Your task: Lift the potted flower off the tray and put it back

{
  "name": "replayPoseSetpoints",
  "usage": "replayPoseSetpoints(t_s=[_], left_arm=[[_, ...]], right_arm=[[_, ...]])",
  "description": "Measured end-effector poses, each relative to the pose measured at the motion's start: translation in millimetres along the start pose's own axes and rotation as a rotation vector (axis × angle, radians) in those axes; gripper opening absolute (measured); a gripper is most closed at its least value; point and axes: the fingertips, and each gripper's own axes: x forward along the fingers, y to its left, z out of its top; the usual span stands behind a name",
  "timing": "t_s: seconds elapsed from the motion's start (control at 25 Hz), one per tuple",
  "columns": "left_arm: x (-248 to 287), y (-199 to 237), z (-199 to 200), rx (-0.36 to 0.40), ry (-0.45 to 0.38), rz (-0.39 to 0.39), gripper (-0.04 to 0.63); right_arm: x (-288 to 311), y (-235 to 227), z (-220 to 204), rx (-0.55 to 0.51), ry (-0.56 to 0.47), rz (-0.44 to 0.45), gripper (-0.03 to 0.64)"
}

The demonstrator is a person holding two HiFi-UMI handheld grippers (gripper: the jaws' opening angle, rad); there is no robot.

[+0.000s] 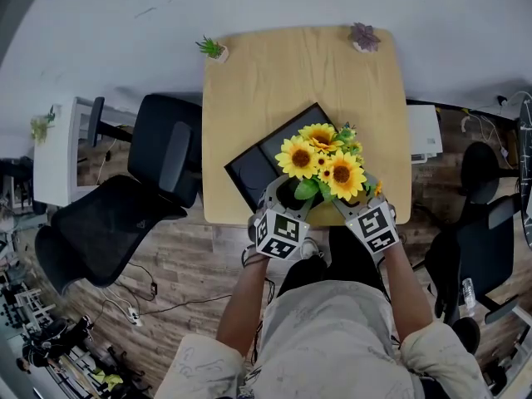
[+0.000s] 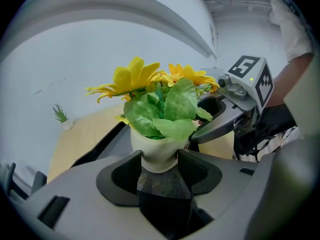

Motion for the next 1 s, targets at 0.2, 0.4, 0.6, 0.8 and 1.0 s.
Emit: replayPoseSetpoints(t_s=[0.2,0.4,0.6,0.8,1.0], left_arm=[[0,0,1,0.002,-0.002,-0.004,0.235],[0,1,1,0.041,-0.016,-0.01,0.235],[0,1,0,0.063,-0.02,-0.004,0.235],[-3,-1,-4,0.075,-0.016,0.0,0.235],[-10,-2,-6,0.077,-0.016,0.009,0.235]], right_arm=[[0,0,0,-0.003,0.003,-0.002,0.262],[0,0,1,0.002,-0.001,0.004,0.262],[2,0,-3,0.009,0.01,0.004,0.262],[-1,3,-12,0.017,0.028,-0.001,0.264],[-5,8,-16,0.02,0.033,-0.003,0.265]])
